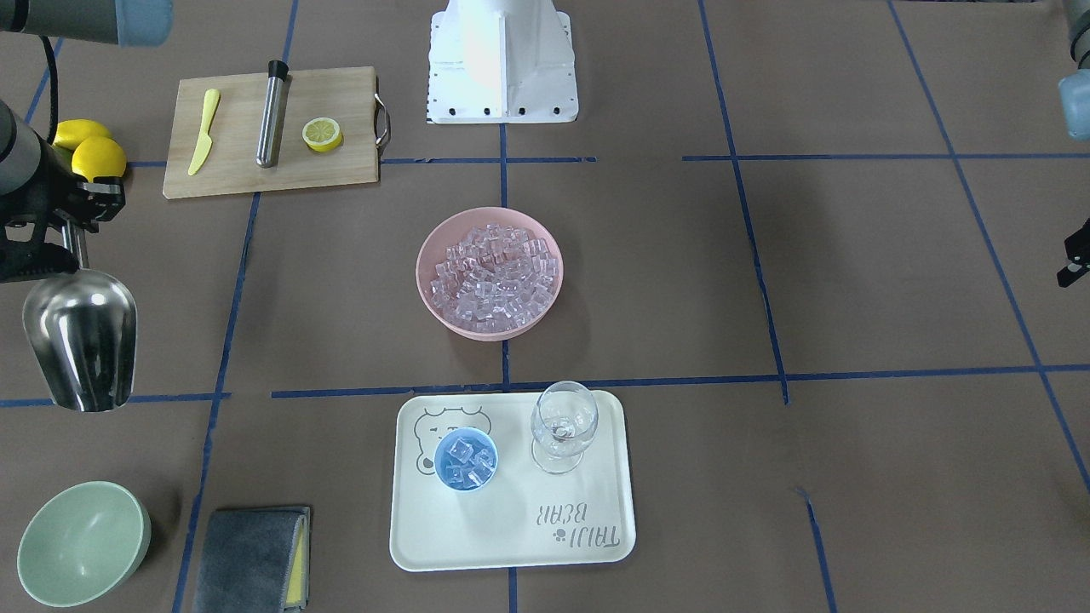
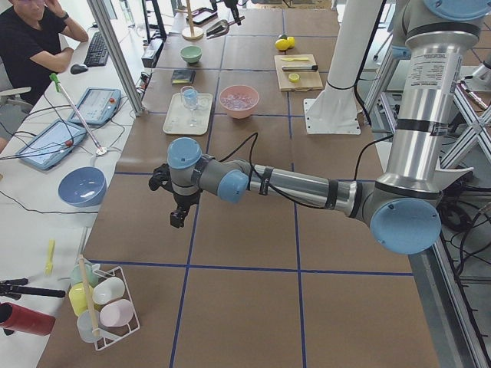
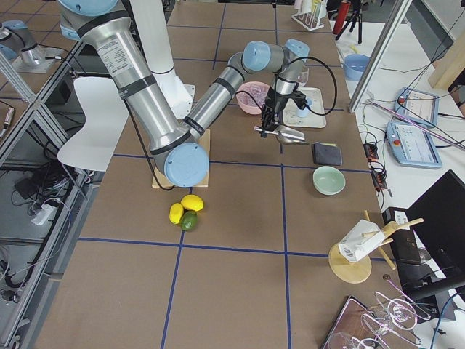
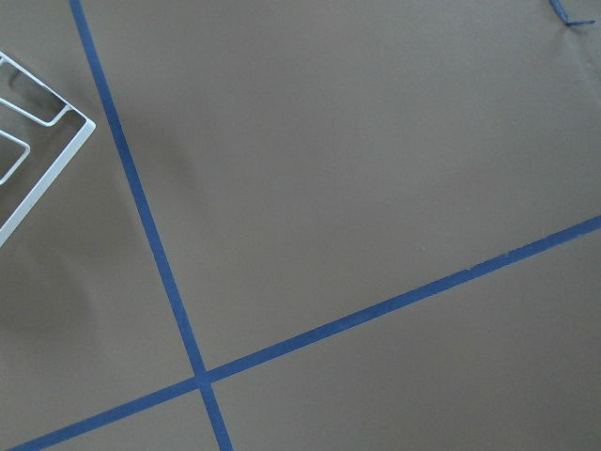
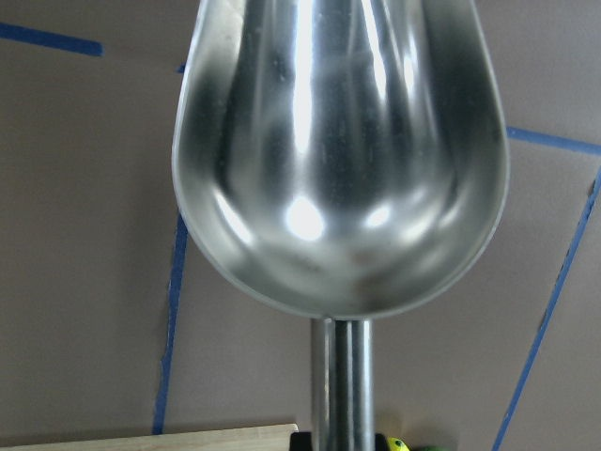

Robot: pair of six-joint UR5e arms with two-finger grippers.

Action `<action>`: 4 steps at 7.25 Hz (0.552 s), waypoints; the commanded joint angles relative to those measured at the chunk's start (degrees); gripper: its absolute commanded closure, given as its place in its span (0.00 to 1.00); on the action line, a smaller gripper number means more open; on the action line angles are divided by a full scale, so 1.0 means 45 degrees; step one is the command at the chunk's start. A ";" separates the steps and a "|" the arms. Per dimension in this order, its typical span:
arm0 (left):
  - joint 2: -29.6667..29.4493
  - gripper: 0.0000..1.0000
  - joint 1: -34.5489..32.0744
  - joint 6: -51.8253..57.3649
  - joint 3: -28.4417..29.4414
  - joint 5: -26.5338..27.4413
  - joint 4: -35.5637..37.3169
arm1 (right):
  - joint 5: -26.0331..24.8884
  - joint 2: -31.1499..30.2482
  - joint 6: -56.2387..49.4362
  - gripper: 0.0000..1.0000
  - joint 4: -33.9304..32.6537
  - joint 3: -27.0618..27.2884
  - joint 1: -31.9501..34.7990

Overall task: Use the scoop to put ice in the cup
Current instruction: 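Carry the empty scoop back and set it down on the table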

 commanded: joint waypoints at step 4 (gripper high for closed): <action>-0.0025 0.00 0.0004 -0.0068 -0.0002 -0.0001 -0.0001 | 0.0814 -0.4858 0.3641 1.00 0.5994 0.2296 -0.0916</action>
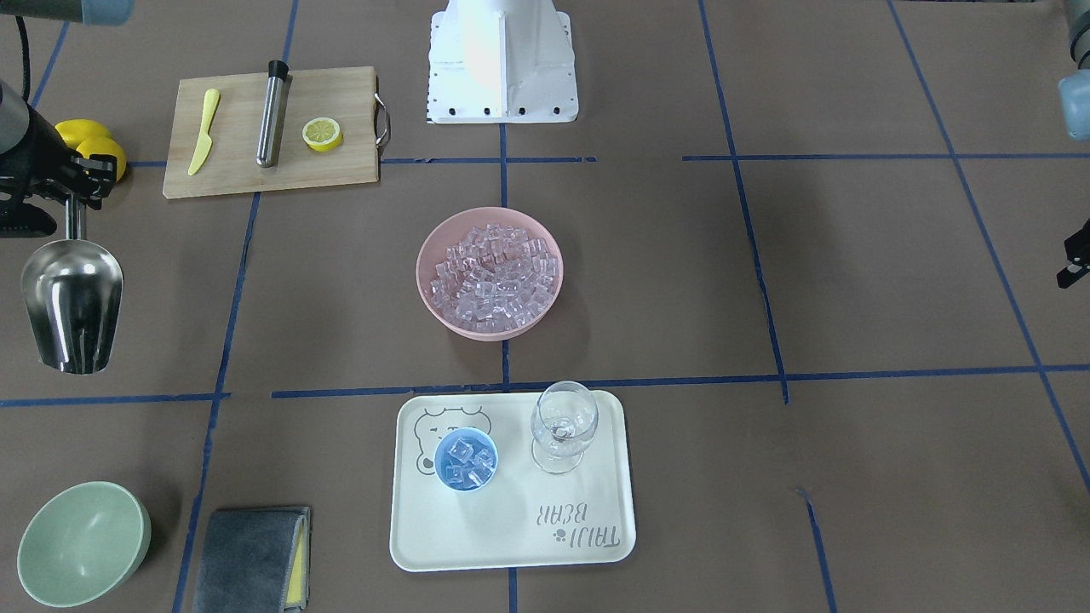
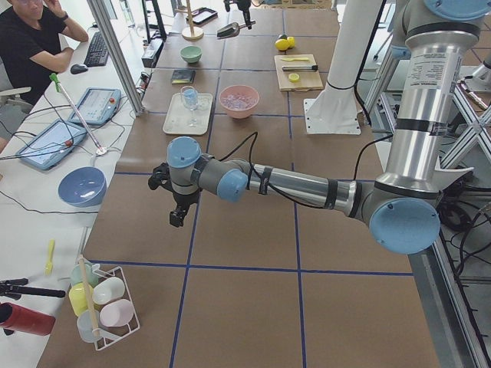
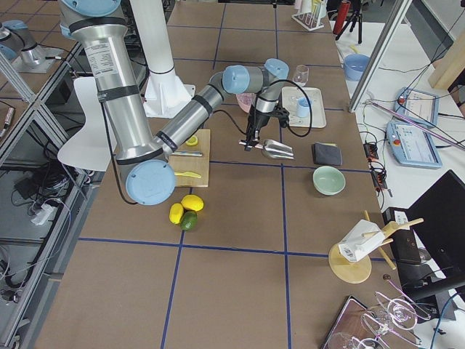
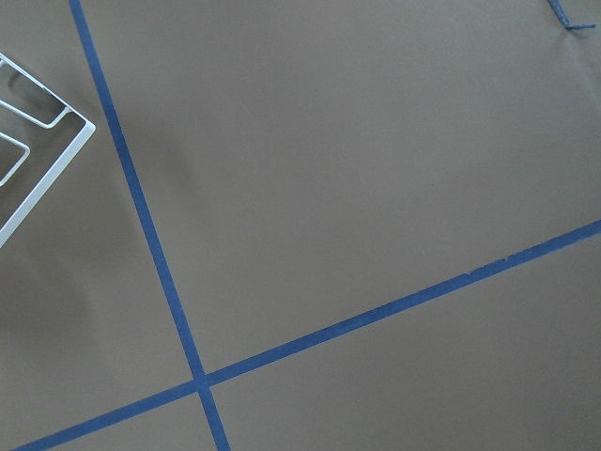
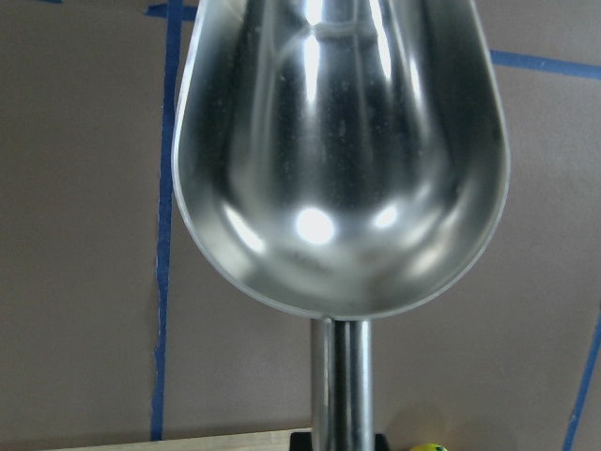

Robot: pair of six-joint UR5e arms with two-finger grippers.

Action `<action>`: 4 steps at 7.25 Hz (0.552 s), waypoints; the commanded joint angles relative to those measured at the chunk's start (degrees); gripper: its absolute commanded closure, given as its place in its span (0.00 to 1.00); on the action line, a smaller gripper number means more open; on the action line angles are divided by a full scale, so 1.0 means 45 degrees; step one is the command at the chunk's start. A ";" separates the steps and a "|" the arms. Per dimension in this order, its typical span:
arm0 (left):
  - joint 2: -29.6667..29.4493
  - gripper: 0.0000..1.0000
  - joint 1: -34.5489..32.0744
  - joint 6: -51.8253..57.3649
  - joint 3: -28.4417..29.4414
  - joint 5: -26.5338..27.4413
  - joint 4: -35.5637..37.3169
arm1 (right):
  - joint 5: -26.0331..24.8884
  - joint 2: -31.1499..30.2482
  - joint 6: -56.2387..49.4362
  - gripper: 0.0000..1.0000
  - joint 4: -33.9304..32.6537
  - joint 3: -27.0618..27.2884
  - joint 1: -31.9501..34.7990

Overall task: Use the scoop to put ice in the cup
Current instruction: 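Carry the empty scoop back and set it down on the table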

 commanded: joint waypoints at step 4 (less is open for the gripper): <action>-0.0015 0.00 0.0039 -0.0021 0.0057 0.0019 0.0000 | -0.0923 -0.4277 0.5036 1.00 0.8607 -0.0492 -0.2537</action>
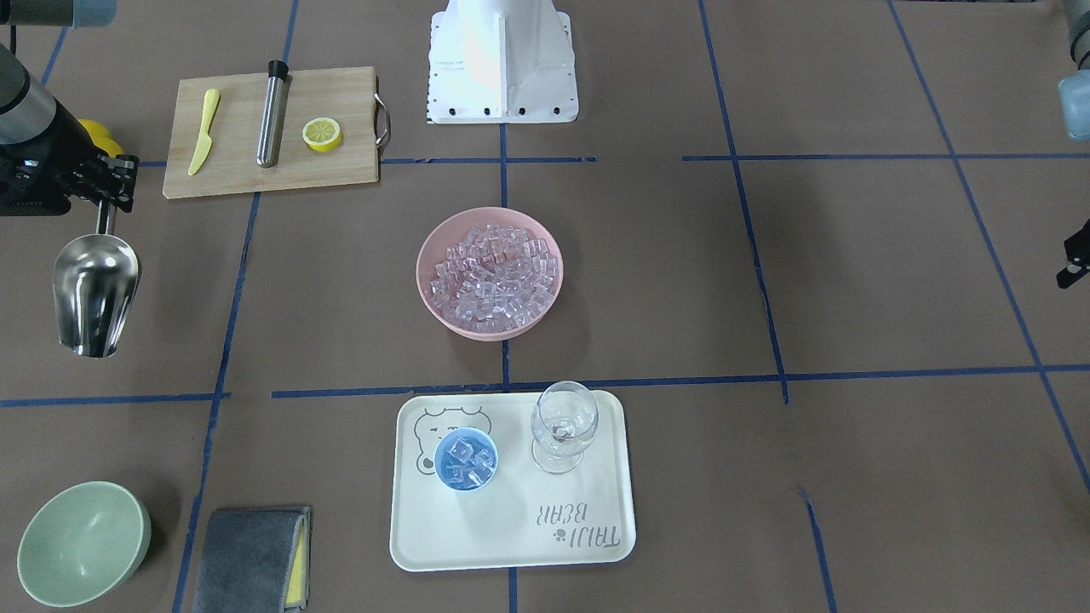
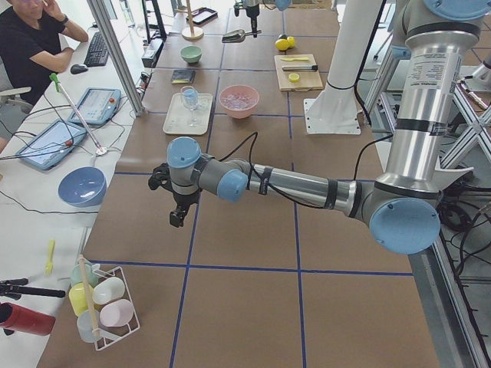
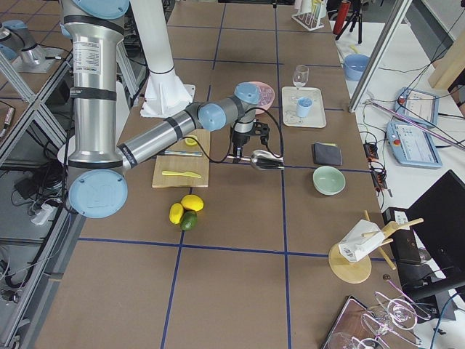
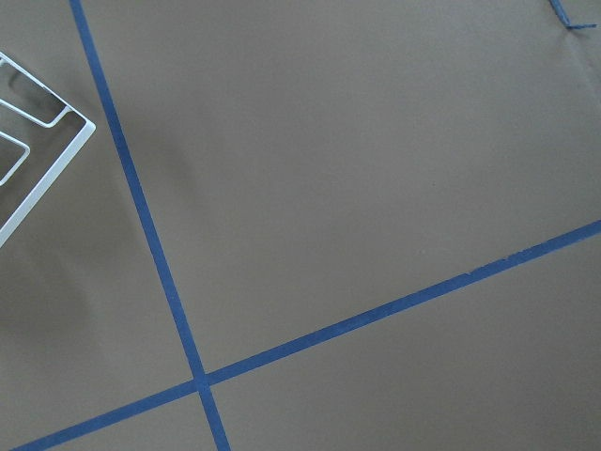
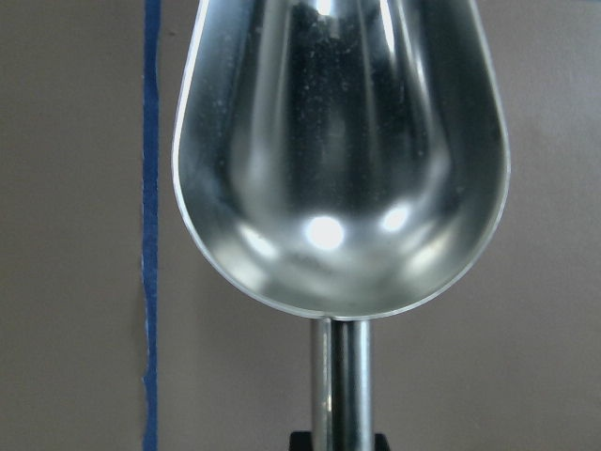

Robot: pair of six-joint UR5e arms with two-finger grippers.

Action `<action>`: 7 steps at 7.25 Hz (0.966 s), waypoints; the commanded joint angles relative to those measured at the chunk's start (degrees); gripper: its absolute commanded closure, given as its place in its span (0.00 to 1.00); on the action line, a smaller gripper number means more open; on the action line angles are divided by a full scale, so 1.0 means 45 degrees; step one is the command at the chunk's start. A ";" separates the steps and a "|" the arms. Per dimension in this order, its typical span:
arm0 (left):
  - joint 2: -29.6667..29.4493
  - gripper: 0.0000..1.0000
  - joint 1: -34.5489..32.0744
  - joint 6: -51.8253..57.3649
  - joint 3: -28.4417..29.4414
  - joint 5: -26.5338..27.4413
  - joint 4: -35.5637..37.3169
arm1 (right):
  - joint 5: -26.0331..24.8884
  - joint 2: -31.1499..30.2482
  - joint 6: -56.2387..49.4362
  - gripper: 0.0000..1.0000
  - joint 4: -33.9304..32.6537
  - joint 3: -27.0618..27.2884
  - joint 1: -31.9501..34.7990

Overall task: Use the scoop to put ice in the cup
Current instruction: 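Carry the empty scoop back and set it down on the table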

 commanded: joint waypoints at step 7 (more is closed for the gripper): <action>-0.0067 0.00 0.0040 0.0005 0.0277 0.0016 0.0000 | -0.1553 -0.0502 0.3416 0.89 0.3193 -0.1477 -0.2813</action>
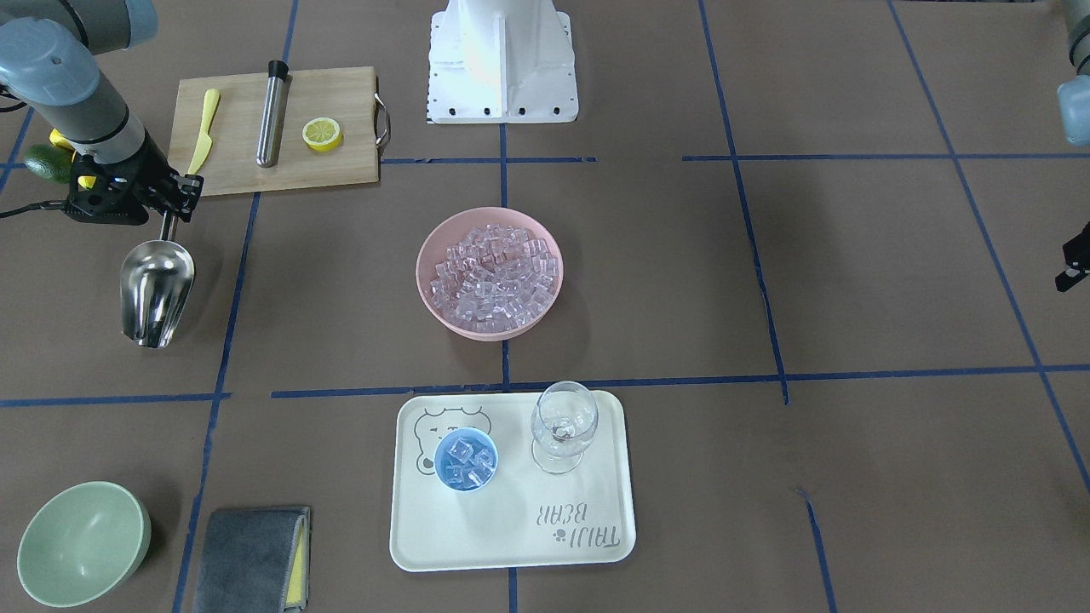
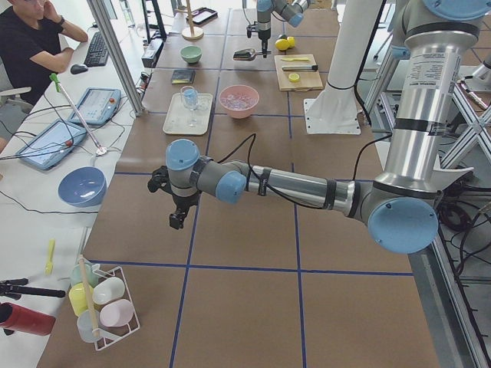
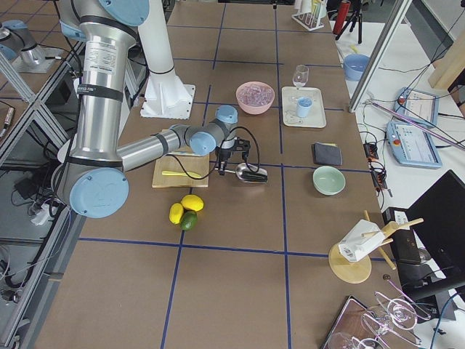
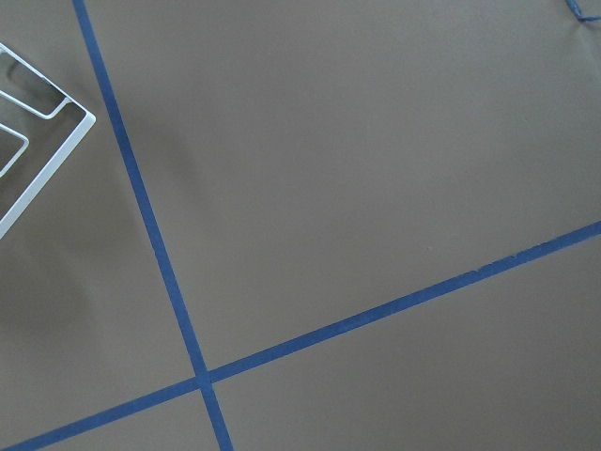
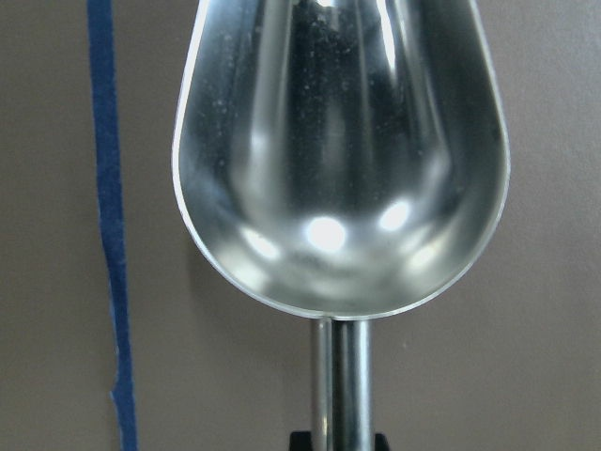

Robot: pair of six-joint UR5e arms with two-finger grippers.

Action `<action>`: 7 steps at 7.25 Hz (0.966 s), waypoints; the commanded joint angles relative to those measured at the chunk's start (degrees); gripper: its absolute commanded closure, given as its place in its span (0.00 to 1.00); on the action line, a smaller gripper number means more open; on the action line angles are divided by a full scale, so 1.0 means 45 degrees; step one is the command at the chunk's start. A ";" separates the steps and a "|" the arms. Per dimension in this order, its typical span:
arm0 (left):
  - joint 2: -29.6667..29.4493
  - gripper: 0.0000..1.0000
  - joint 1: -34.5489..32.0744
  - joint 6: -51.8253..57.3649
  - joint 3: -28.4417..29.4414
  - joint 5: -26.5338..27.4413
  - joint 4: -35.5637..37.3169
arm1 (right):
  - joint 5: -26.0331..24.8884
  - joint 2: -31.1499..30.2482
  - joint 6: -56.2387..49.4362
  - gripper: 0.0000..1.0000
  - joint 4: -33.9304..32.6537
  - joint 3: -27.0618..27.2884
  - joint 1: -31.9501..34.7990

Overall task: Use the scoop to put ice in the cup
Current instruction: 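Carry the empty scoop back and set it down on the table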

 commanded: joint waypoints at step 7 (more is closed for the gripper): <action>-0.0021 0.00 0.0001 0.0000 0.0029 0.0006 -0.0020 | 0.0342 0.0111 -0.0131 0.00 -0.0012 0.0440 0.0728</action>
